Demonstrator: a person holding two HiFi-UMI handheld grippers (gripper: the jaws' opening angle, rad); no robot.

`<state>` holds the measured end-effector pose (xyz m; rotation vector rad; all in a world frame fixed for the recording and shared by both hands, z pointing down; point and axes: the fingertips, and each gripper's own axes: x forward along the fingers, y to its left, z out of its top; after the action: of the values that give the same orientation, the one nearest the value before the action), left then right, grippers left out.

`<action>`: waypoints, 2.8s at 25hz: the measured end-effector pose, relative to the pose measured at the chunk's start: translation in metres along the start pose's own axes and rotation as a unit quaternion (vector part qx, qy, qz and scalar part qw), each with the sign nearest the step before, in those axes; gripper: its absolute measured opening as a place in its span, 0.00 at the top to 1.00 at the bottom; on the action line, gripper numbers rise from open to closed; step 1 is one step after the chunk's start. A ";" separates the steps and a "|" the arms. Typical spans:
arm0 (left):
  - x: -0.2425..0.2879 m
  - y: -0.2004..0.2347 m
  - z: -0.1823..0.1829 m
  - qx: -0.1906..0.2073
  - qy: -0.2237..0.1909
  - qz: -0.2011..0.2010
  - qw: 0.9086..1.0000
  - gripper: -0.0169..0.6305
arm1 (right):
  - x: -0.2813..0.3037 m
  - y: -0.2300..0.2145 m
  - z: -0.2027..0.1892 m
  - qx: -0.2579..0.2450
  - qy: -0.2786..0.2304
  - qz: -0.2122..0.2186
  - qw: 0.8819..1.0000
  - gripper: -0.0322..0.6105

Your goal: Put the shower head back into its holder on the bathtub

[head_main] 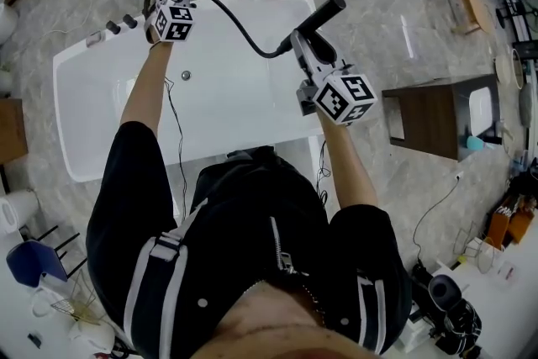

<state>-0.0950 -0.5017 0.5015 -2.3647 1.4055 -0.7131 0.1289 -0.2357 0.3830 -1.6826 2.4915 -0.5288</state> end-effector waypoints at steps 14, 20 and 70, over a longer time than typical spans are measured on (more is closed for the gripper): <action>0.013 -0.051 -0.070 -0.059 0.081 -0.056 0.993 0.86 | -0.018 0.004 0.010 -0.007 -0.009 -0.009 1.000 0.75; 0.023 -0.075 -0.100 -0.066 0.100 -0.087 0.989 0.86 | -0.022 0.011 0.019 0.000 -0.030 -0.007 1.000 0.75; -0.273 -0.139 -0.093 -0.285 0.109 0.031 0.952 0.91 | 0.093 0.088 0.152 -0.090 -0.114 0.196 0.970 0.75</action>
<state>-0.1539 -0.1962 0.5752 -2.7034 1.9957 -0.6268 0.0546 -0.3271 0.2220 -1.1625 2.6560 -0.0684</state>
